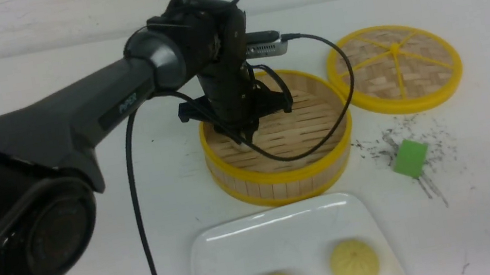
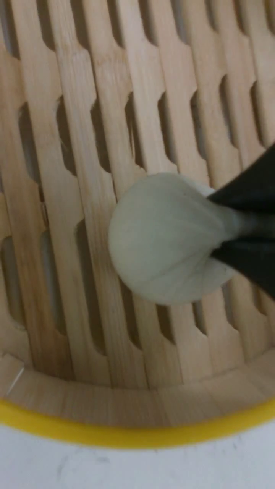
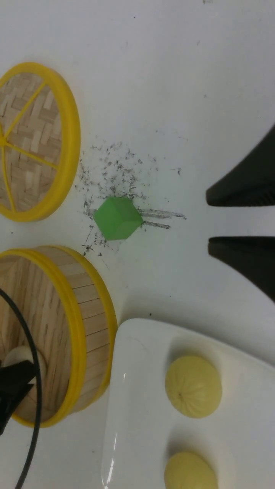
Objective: Put the steamed buns into the plate on the white tablecloth.
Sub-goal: 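Reach into the bamboo steamer and grasp a bun with the left gripper, then carry the bun from the bamboo steamer to the plate with the left gripper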
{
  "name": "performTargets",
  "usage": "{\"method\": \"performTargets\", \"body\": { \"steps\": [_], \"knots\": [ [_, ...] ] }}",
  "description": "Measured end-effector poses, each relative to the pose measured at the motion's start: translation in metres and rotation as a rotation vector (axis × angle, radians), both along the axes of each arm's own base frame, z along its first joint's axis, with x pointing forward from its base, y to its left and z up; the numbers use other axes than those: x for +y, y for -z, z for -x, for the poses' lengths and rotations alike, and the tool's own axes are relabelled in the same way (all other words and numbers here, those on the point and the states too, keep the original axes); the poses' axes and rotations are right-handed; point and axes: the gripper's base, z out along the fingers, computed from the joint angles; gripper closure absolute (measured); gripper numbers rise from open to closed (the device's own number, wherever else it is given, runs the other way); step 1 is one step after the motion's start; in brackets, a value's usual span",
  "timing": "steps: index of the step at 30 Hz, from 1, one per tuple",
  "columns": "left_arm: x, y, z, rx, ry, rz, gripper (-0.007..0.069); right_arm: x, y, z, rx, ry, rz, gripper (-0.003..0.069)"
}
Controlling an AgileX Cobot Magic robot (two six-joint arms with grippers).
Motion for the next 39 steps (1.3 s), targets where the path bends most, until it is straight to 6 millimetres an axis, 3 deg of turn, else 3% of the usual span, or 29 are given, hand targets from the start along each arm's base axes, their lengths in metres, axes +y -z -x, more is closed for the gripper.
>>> {"method": "performTargets", "body": {
  "steps": [4, 11, 12, 14, 17, 20, 22, 24, 27, 32, 39],
  "knots": [
    [0.005, -0.045, 0.011, -0.036, 0.008, 0.030, 0.0597, 0.000, 0.000, 0.000, 0.000, 0.000, 0.000, 0.0510],
    [0.042, -0.162, 0.064, -0.204, 0.071, 0.023, 0.0597, 0.000, 0.000, 0.000, 0.000, 0.000, -0.001, 0.0503],
    [0.043, -0.164, 0.066, -0.209, 0.072, 0.022, 0.0597, 0.000, 0.000, 0.000, 0.000, 0.000, -0.001, 0.0503],
    [0.056, -0.190, 0.082, -0.273, 0.068, 0.033, 0.0597, 0.000, 0.000, 0.000, 0.000, 0.000, -0.003, 0.0499],
    [0.064, -0.199, 0.101, -0.260, 0.079, 0.073, 0.0597, 0.000, 0.000, 0.000, 0.001, -0.001, -0.008, 0.0496],
    [0.068, -0.189, 0.123, -0.169, 0.121, 0.124, 0.0595, 0.001, 0.000, 0.000, 0.001, -0.002, -0.010, 0.0494],
    [0.073, -0.172, 0.138, -0.089, 0.136, 0.127, 0.0595, 0.001, 0.000, 0.000, 0.001, -0.002, -0.010, 0.0492],
    [0.077, -0.149, 0.149, -0.001, 0.138, 0.114, 0.0595, 0.001, 0.000, 0.000, 0.002, -0.002, -0.011, 0.0489],
    [0.081, -0.101, 0.164, 0.170, 0.120, 0.082, 0.0594, 0.001, 0.000, 0.000, 0.002, -0.002, -0.013, 0.0487],
    [0.079, -0.039, 0.171, 0.266, 0.050, 0.127, 0.0594, 0.001, 0.000, 0.000, 0.002, -0.002, -0.013, 0.0482],
    [0.071, -0.009, 0.164, 0.279, -0.001, 0.184, 0.0592, 0.001, 0.000, 0.000, 0.002, -0.002, -0.013, 0.0475]
  ]
}}
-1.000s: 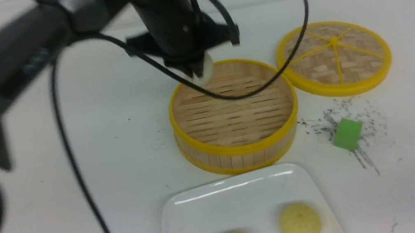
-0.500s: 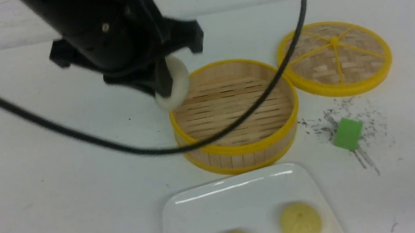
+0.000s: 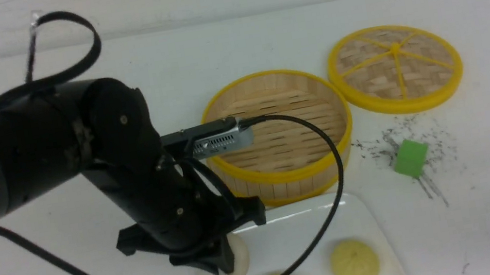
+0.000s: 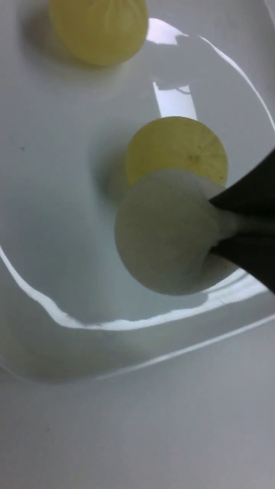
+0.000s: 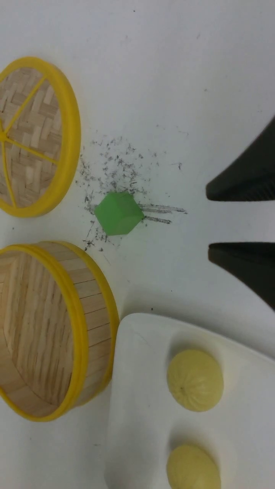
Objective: Put the steamed buns into the plate on the white tablecloth.
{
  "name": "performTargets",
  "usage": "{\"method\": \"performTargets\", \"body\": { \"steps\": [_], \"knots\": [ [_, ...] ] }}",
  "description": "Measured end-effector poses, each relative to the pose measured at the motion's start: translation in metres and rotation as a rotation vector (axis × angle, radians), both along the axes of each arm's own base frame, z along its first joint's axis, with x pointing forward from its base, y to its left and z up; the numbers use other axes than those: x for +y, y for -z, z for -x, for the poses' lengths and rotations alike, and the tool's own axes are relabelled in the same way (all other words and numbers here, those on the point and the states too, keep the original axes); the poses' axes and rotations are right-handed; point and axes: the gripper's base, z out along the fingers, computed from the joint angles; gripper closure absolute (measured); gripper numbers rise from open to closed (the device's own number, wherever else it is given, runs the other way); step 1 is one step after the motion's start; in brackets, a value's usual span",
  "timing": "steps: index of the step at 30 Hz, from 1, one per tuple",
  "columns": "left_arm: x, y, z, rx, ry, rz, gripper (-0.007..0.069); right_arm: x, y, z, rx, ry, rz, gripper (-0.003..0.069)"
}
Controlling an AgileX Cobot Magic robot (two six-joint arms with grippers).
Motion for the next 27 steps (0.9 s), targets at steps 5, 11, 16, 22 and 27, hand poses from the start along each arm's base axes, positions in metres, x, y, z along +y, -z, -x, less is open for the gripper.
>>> {"method": "performTargets", "body": {
  "steps": [5, 11, 16, 22, 27],
  "knots": [
    [-0.005, 0.011, -0.008, -0.015, -0.021, 0.015, 0.0585, 0.000, 0.000, 0.000, 0.000, 0.000, 0.000, 0.0475],
    [-0.010, 0.027, -0.013, 0.024, -0.036, 0.008, 0.0522, 0.000, 0.000, 0.000, 0.000, 0.000, 0.000, 0.0471],
    [-0.010, 0.033, -0.015, 0.027, -0.030, -0.010, 0.0375, 0.000, 0.000, 0.000, 0.000, 0.000, 0.000, 0.0464],
    [-0.010, 0.030, -0.016, 0.015, -0.021, -0.011, 0.0201, 0.000, 0.000, 0.000, 0.001, -0.001, -0.008, 0.0460],
    [-0.011, -0.002, -0.022, -0.088, 0.018, 0.007, 0.0115, 0.001, -0.007, 0.002, -0.001, -0.010, -0.011, 0.0456]
  ]
}}
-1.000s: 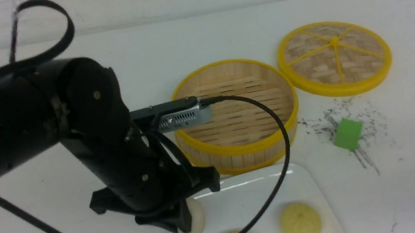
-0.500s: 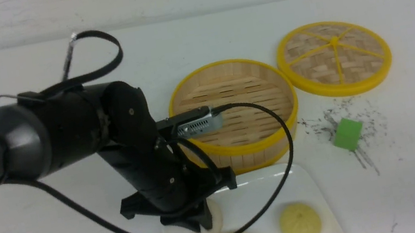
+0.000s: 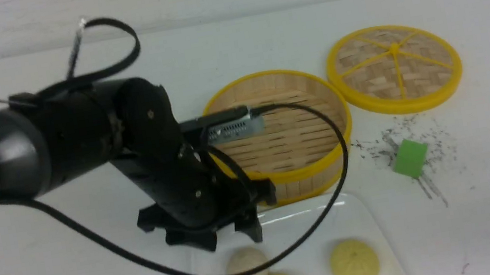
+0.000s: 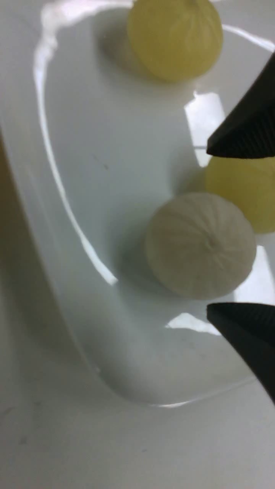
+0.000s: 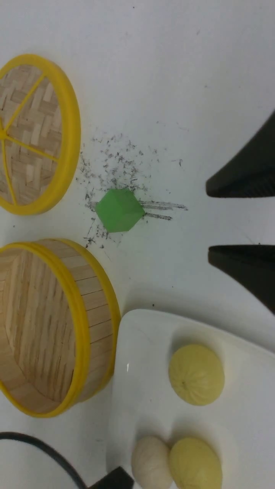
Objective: Put the steamed buns into the plate on the white tablecloth.
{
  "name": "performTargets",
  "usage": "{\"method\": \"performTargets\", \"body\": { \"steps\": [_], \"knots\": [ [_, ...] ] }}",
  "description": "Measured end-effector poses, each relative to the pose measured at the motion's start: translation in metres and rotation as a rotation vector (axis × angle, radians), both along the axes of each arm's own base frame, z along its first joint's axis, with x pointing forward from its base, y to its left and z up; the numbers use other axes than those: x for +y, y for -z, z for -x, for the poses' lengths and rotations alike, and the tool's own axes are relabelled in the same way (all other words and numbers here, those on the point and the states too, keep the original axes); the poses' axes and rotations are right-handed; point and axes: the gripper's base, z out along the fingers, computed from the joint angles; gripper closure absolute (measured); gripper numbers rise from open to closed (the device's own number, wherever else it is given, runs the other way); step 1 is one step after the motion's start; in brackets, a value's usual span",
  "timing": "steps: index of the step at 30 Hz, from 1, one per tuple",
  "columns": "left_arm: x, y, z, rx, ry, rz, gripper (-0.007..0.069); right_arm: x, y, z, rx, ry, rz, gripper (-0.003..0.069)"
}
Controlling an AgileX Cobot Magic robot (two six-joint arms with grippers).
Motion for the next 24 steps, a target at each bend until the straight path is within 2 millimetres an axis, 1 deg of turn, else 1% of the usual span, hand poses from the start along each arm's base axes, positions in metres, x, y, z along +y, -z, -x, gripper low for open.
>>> {"method": "performTargets", "body": {
  "steps": [1, 3, 4, 7, 9, 10, 14, 18, 20, 21, 24],
  "knots": [
    [0.000, -0.016, -0.002, -0.048, 0.007, 0.016, 0.0104, 0.000, -0.008, 0.002, -0.008, -0.007, 0.000, 0.0455],
    [0.000, -0.030, -0.003, -0.084, 0.016, 0.023, 0.0097, 0.001, -0.020, 0.006, -0.015, -0.022, 0.004, 0.0455],
    [0.000, -0.033, -0.004, -0.089, 0.018, 0.024, 0.0097, 0.001, -0.026, 0.008, -0.022, -0.028, 0.004, 0.0455],
    [0.000, -0.034, -0.003, -0.079, 0.024, 0.013, 0.0094, 0.002, -0.046, 0.020, -0.002, -0.066, 0.020, 0.0455],
    [0.001, -0.034, -0.003, -0.075, 0.025, 0.011, 0.0094, 0.002, -0.053, 0.025, 0.007, -0.080, 0.027, 0.0455],
    [0.001, -0.034, -0.002, -0.072, 0.025, 0.011, 0.0094, 0.002, -0.061, 0.032, 0.017, -0.098, 0.036, 0.0454],
    [0.001, -0.034, -0.001, -0.061, 0.027, 0.005, 0.0094, 0.001, -0.079, 0.049, 0.029, -0.131, 0.056, 0.0453],
    [0.002, -0.033, -0.001, -0.053, 0.033, -0.001, 0.0094, 0.000, -0.084, 0.066, 0.045, -0.134, 0.038, 0.0453],
    [0.002, -0.033, -0.001, -0.053, 0.033, -0.001, 0.0094, -0.002, -0.083, 0.077, 0.034, -0.130, 0.036, 0.0453],
    [0.002, -0.033, -0.001, -0.053, 0.033, -0.001, 0.0094, -0.002, -0.083, 0.079, 0.028, -0.129, 0.037, 0.0453],
    [0.002, -0.033, 0.000, -0.050, 0.034, -0.003, 0.0094, -0.009, -0.080, 0.103, -0.036, -0.074, 0.009, 0.0453]
  ]
}}
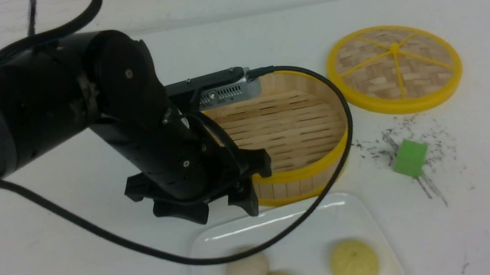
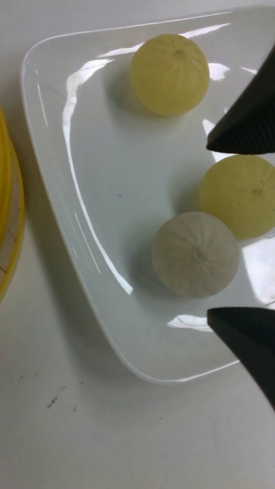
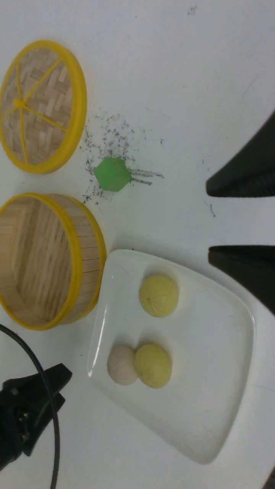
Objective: Put the steamed buns into the plate on the white tablecloth.
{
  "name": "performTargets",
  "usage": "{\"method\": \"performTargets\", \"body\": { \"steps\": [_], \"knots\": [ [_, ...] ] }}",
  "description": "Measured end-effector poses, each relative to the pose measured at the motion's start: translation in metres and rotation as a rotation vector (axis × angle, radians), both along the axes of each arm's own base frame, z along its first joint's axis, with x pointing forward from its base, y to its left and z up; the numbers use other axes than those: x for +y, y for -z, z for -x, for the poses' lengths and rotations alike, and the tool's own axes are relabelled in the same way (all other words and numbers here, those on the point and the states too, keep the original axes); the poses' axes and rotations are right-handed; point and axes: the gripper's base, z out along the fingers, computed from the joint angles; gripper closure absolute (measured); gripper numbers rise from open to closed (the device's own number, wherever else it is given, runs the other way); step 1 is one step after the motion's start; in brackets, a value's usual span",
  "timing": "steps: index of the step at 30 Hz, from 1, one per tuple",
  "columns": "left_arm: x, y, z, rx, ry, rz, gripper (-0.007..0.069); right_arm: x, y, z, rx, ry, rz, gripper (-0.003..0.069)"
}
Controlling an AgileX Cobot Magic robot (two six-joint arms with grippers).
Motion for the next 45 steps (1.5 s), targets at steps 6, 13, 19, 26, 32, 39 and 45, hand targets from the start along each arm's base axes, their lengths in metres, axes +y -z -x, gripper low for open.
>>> {"method": "performTargets", "body": {
  "steps": [6, 13, 19, 26, 32, 39, 45],
  "knots": [
    [0.000, 0.000, 0.000, 0.000, 0.000, 0.000, 0.0094, -0.014, 0.015, 0.027, -0.146, 0.135, -0.074, 0.0557],
    [0.001, 0.000, -0.002, -0.020, 0.006, -0.016, 0.0099, -0.007, 0.048, -0.026, -0.266, 0.138, -0.093, 0.0673],
    [0.001, 0.000, -0.004, -0.049, 0.007, -0.020, 0.0160, -0.007, 0.068, -0.059, -0.462, 0.199, -0.191, 0.0673],
    [0.004, 0.000, -0.008, -0.098, 0.025, -0.062, 0.0329, -0.009, 0.076, -0.065, -0.497, 0.220, -0.190, 0.0671],
    [0.004, -0.002, -0.013, -0.163, 0.031, -0.065, 0.0528, -0.009, 0.076, -0.065, -0.498, 0.220, -0.187, 0.0670],
    [0.003, -0.004, -0.018, -0.221, 0.034, -0.052, 0.0622, -0.009, 0.076, -0.065, -0.499, 0.220, -0.185, 0.0667],
    [0.004, -0.004, -0.018, -0.231, 0.040, -0.063, 0.0622, -0.009, 0.078, -0.067, -0.496, 0.221, -0.185, 0.0664]
  ]
}}
